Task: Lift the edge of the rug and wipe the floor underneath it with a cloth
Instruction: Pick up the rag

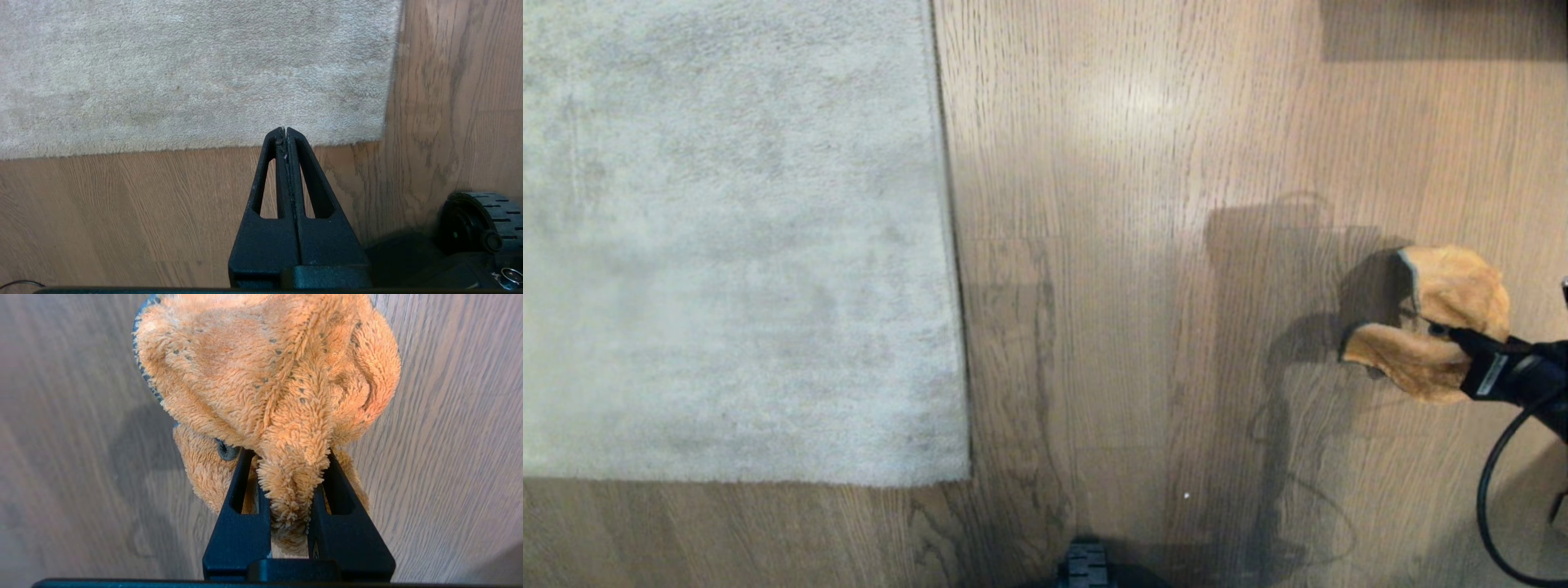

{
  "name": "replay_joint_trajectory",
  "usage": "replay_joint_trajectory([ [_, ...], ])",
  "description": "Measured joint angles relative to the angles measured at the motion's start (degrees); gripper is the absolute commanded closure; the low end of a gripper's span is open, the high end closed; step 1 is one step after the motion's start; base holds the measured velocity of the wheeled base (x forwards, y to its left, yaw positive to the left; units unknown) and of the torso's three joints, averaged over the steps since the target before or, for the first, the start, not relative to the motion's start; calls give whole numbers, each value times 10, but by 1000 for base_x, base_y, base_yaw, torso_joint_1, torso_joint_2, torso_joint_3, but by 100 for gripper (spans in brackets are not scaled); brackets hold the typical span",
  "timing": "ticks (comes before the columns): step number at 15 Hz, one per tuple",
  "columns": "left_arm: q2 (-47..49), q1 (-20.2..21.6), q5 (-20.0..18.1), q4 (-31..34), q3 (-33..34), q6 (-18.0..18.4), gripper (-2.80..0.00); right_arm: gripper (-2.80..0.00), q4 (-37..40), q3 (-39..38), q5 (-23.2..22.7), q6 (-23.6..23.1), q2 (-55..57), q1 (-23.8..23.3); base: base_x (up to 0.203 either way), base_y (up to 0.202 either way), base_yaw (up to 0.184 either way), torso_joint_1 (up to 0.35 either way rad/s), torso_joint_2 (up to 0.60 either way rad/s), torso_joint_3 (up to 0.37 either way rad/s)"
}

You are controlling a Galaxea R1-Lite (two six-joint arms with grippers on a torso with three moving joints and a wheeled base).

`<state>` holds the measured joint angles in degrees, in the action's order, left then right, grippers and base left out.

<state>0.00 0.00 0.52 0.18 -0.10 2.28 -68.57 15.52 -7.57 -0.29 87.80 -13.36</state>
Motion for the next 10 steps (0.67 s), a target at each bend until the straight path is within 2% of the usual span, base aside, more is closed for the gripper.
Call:
replay_joint_trajectory([
  [4,0,0,0,0,0,0,0,0,17,-30,-10,-1,-58,0,0,0,0,0,0,0],
  [10,0,0,0,0,0,0,0,0,105,-59,-11,0,-165,6,0,0,0,0,0,0],
])
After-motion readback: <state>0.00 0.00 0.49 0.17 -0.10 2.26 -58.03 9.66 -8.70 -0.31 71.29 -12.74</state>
